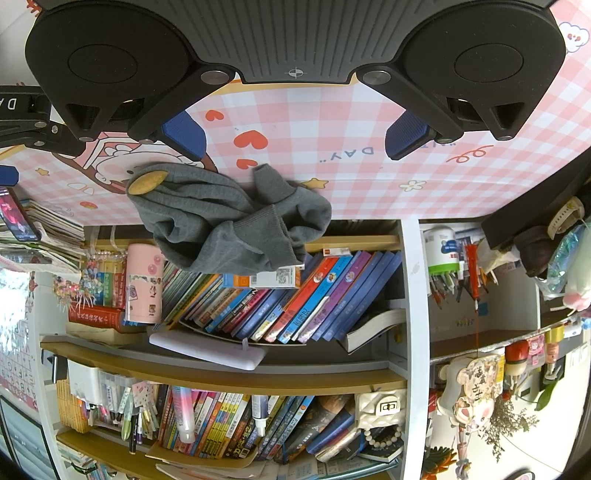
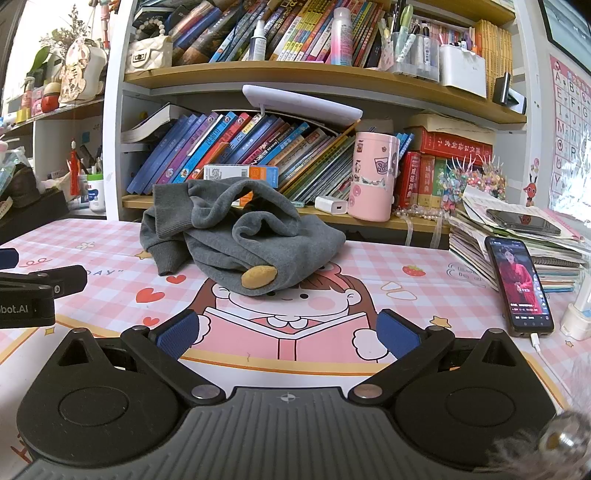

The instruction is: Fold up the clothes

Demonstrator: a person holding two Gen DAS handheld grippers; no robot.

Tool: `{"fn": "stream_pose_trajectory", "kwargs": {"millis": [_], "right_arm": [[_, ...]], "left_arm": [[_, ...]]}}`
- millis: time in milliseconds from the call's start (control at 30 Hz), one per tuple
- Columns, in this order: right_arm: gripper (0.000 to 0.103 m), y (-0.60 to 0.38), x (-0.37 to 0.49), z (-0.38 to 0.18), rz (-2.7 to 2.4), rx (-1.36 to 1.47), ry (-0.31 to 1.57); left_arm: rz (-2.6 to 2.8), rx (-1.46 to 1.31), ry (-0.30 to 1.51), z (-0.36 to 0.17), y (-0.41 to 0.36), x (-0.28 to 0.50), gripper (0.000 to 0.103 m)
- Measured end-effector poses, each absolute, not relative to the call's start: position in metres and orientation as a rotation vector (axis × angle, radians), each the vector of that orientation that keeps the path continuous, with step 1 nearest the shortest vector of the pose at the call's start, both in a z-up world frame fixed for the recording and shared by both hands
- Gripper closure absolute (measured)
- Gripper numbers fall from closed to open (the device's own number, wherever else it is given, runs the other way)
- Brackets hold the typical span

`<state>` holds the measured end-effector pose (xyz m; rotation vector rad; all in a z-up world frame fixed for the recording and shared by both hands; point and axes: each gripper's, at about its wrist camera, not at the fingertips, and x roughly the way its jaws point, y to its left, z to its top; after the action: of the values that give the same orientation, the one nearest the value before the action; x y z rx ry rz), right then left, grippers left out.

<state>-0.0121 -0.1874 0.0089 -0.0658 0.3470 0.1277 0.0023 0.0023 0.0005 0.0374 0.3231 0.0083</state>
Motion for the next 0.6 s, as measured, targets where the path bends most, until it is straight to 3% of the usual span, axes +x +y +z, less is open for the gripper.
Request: {"fn": "stream_pose_trajectory", "kwargs": {"millis": [600], "right_arm": [[0.000, -0.1869, -0.0128, 0.0085, 0.128, -0.065, 0.345]], "left_arm": [[0.004, 0.037, 0.318, 0.0005, 0.0027, 0.0004, 0.000]]}}
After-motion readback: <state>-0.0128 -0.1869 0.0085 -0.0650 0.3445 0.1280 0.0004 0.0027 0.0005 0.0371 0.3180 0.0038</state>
